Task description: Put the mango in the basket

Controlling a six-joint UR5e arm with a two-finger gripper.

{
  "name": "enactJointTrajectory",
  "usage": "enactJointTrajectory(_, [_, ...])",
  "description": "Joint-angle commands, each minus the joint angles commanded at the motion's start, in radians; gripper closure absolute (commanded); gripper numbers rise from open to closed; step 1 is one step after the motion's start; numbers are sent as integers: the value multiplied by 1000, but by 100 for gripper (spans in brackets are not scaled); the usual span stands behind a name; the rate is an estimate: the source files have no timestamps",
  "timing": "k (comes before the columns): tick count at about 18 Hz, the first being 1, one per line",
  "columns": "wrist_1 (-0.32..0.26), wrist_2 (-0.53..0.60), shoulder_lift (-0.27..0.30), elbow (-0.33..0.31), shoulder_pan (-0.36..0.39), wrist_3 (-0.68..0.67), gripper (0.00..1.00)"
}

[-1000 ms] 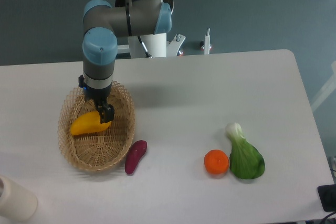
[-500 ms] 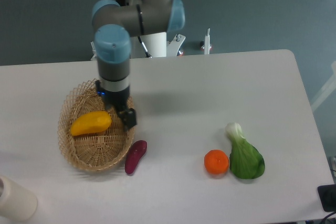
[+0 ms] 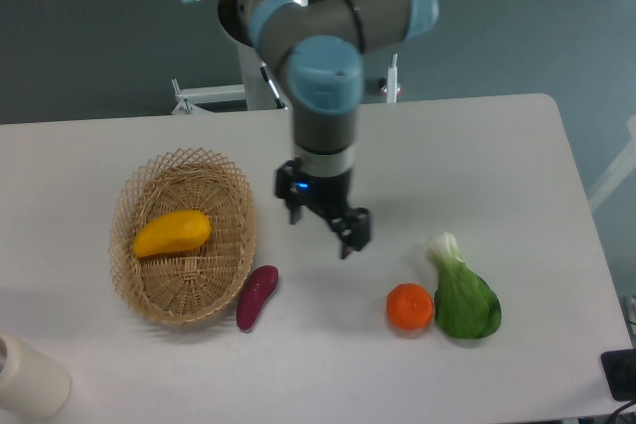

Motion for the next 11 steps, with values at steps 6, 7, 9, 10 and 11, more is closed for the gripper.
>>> enactJointTrajectory(6, [-97,72,-104,126,83,125,0])
enactJointTrajectory(7, [-91,75,-106,126,91,140,0])
enactJointTrajectory(9, [-91,71,-106,126,108,200,0])
enactJointTrajectory(10, [-88,66,-105,126,121,218,0])
enactJointTrajectory(11, [-86,64,-106,126,125,223,0])
